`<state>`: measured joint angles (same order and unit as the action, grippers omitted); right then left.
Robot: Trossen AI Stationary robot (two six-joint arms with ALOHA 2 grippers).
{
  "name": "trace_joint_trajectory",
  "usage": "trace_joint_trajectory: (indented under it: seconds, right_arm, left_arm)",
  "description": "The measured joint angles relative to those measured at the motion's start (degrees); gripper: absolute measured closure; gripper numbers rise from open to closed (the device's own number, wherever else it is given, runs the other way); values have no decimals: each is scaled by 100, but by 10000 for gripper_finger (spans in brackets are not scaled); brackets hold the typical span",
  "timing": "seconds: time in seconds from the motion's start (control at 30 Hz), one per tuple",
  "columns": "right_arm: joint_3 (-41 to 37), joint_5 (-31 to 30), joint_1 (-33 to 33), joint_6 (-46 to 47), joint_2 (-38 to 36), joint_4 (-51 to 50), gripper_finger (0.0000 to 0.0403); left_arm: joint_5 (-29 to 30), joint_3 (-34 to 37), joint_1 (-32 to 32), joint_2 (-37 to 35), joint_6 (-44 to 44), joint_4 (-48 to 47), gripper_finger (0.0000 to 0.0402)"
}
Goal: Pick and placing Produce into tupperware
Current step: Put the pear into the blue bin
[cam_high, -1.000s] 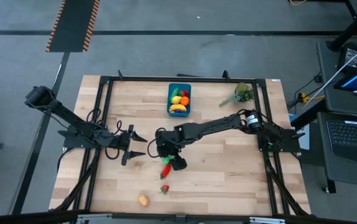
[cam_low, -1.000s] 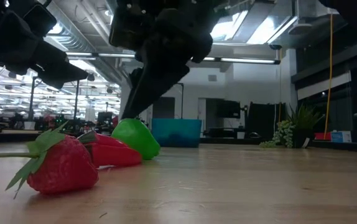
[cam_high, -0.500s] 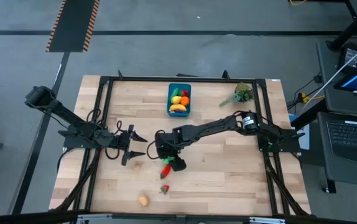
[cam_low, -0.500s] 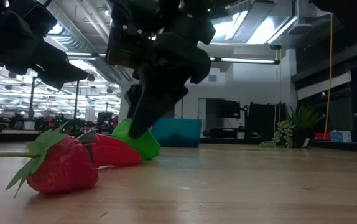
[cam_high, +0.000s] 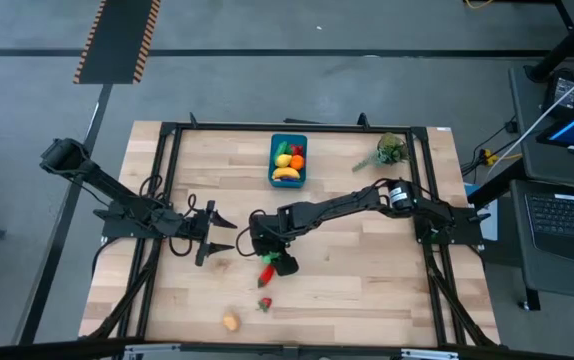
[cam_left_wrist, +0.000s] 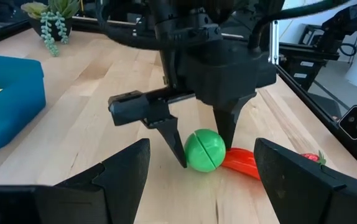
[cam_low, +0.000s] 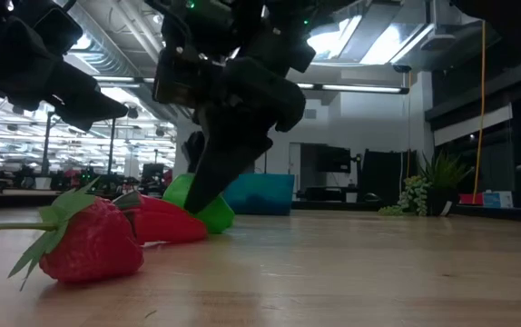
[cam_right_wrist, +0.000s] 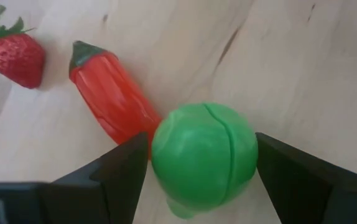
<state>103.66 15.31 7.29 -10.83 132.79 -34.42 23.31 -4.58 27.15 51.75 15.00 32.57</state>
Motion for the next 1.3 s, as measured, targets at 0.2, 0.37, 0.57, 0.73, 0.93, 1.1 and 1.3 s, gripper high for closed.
trace_joint_trajectory:
  seconds: [0.2,0.37,0.57,0.73,0.93,1.1,1.3]
  right_arm:
    - [2,0,0,18,-3,65,116]
    - [2,0,0,24,-2,98,130]
    - [2,2,0,26,-4,104,178]
    - [7,6,0,37,-11,99,184]
    - [7,7,0,177,-11,47,184]
    - [148,-7,-2,174,-11,-228,184]
    - [684,-22,-73,220,-11,-778,184]
  left_arm:
    - [0,0,0,0,0,-1,121]
    - [0,0,-2,0,0,-1,121]
    - [-1,0,1,-2,0,-1,121]
    - [-1,0,0,-1,0,1,121]
    - [-2,0,-2,0,0,-1,121]
    - [-1,0,-1,-1,0,-1,121]
    - [0,0,-2,0,0,-1,121]
